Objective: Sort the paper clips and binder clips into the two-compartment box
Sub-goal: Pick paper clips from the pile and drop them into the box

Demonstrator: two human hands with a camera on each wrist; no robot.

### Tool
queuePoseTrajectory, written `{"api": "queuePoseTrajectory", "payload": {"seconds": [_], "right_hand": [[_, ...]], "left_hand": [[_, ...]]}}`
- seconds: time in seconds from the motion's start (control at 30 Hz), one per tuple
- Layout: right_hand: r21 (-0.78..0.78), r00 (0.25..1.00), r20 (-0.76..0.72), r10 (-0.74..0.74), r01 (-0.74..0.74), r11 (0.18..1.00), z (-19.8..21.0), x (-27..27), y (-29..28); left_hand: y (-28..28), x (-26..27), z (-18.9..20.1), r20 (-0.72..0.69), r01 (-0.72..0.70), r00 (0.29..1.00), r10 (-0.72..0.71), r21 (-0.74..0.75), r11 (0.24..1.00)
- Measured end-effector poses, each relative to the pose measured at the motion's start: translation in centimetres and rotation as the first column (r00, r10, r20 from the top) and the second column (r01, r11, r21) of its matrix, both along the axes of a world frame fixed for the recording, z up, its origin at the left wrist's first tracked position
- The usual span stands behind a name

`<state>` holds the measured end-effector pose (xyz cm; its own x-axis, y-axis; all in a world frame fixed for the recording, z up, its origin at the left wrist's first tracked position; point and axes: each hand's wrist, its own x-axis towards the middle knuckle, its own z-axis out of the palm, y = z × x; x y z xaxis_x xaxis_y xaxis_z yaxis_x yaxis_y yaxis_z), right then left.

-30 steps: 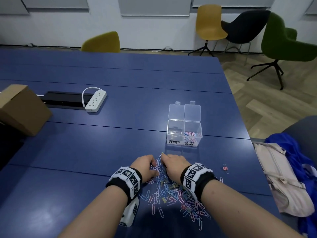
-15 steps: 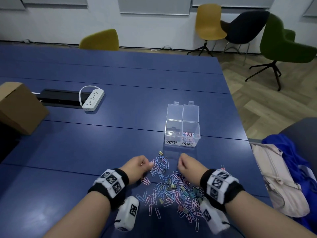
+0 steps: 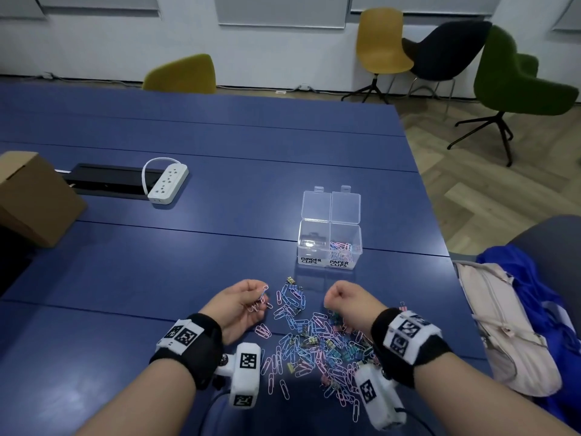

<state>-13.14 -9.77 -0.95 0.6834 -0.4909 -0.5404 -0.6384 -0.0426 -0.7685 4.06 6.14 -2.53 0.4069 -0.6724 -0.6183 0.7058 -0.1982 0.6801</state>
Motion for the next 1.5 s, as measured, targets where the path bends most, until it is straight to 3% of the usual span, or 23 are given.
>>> {"api": "queuePoseTrajectory", "payload": {"seconds": [0.07, 0.13, 0.2, 0.3, 0.37, 0.43, 0.57, 0.67, 0.7, 0.77, 0.87, 0.97, 1.03, 1.07, 1.1, 1.17, 1.2, 1.27, 1.33, 1.37, 1.4, 1.43, 1.5], "right_hand": [[-0.341, 0.939, -0.216, 0.269, -0.33, 0.88, -0.2, 0.4, 0.6], [-0.495, 0.855, -0.336, 0.395, -0.516, 0.699, -0.4, 0.8, 1.5], [-0.583, 0.813, -0.386, 0.435, -0.581, 0.568, -0.6, 1.0, 2.1], [-0.626, 0.779, -0.449, 0.437, -0.624, 0.468, -1.0, 1.4, 2.7], [-0.612, 0.774, -0.462, 0.433, -0.632, 0.476, -1.2, 1.5, 3.2], [-0.6, 0.785, -0.465, 0.41, -0.62, 0.506, -1.5, 1.6, 3.7], [-0.543, 0.772, -0.49, 0.405, -0.634, 0.551, -1.8, 1.7, 4.7], [-0.538, 0.785, -0.459, 0.415, -0.618, 0.574, -2.1, 1.5, 5.1], [-0.537, 0.79, -0.452, 0.414, -0.611, 0.582, -2.1, 1.5, 5.1], [-0.52, 0.821, -0.419, 0.388, -0.567, 0.639, -1.9, 1.4, 4.8], [-0.447, 0.944, -0.24, 0.225, -0.313, 0.838, -1.2, 0.3, 3.6], [-0.25, 0.999, -0.038, 0.029, -0.038, 0.968, -0.6, -1.9, 2.0], [0.052, 0.977, 0.093, -0.191, 0.186, 0.981, -0.5, -3.4, 1.4], [0.237, 0.937, 0.139, -0.321, 0.283, 0.929, -0.4, -4.1, 1.3], [0.394, 0.885, 0.168, -0.434, 0.343, 0.852, -0.3, -4.7, 1.4], [0.546, 0.812, 0.19, -0.552, 0.379, 0.747, -0.3, -5.5, 1.8], [0.559, 0.805, 0.196, -0.56, 0.377, 0.738, -0.3, -5.8, 2.1], [0.498, 0.847, 0.18, -0.5, 0.36, 0.789, -0.5, -5.7, 2.8], [0.295, 0.94, 0.124, -0.317, 0.27, 0.917, -0.5, -5.4, 3.7], [0.108, 0.985, 0.074, -0.157, 0.148, 0.983, -0.3, -5.3, 4.0], [-0.097, 1.0, 0.001, 0.024, -0.024, 0.995, -0.3, -5.3, 4.4], [-0.286, 0.976, -0.088, 0.201, -0.218, 0.933, -0.2, -5.2, 4.8], [-0.519, 0.858, -0.265, 0.439, -0.511, 0.685, -0.1, -5.2, 5.6]], "left_hand": [[0.2, 0.2, 0.2, -0.054, -0.022, 0.998, 0.022, -0.004, 1.0], [0.6, 0.5, 0.6, -0.121, -0.05, 0.991, 0.051, 0.014, 0.999], [0.9, 0.7, 1.0, -0.146, -0.056, 0.987, 0.064, 0.063, 0.996], [1.1, 0.5, 1.1, 0.037, 0.011, 0.999, -0.019, 0.2, 0.98], [1.2, 0.2, 0.9, 0.205, 0.111, 0.962, -0.179, 0.303, 0.946], [1.5, 0.0, 0.4, 0.273, 0.184, 0.918, -0.287, 0.348, 0.919], [2.0, 0.5, 0.3, 0.073, 0.075, 0.993, -0.093, 0.214, 0.974], [2.0, 0.6, 1.0, -0.051, -0.005, 0.999, 0.014, 0.163, 0.987], [1.8, 0.4, 1.2, -0.024, 0.006, 1.0, -0.001, 0.185, 0.983], [1.5, -0.3, 1.4, 0.176, 0.055, 0.979, -0.105, 0.27, 0.961], [1.4, -0.9, 1.2, 0.423, 0.139, 0.854, -0.302, 0.373, 0.917], [1.9, -0.8, 0.7, 0.371, 0.178, 0.878, -0.304, 0.336, 0.925], [2.3, -0.5, 0.5, 0.335, 0.148, 0.908, -0.253, 0.309, 0.94], [2.5, -0.3, 0.3, 0.366, 0.134, 0.896, -0.253, 0.321, 0.938], [2.5, -0.1, 0.2, 0.424, 0.125, 0.863, -0.276, 0.349, 0.929], [2.5, 0.1, 0.0, 0.561, 0.132, 0.736, -0.379, 0.43, 0.893], [2.4, 0.1, 0.0, 0.624, 0.152, 0.628, -0.465, 0.487, 0.86], [2.3, -0.2, 0.0, 0.67, 0.208, 0.336, -0.662, 0.633, 0.746], [2.2, -0.8, -0.2, 0.604, 0.237, 0.102, -0.791, 0.757, 0.609], [2.2, -1.1, -0.3, 0.578, 0.236, 0.045, -0.815, 0.787, 0.571], [2.2, -1.4, -0.5, 0.567, 0.231, 0.028, -0.823, 0.797, 0.557], [2.1, -1.6, -0.7, 0.578, 0.223, 0.025, -0.816, 0.792, 0.568], [2.0, -1.9, -1.0, 0.6, 0.211, 0.027, -0.8, 0.779, 0.591]]}}
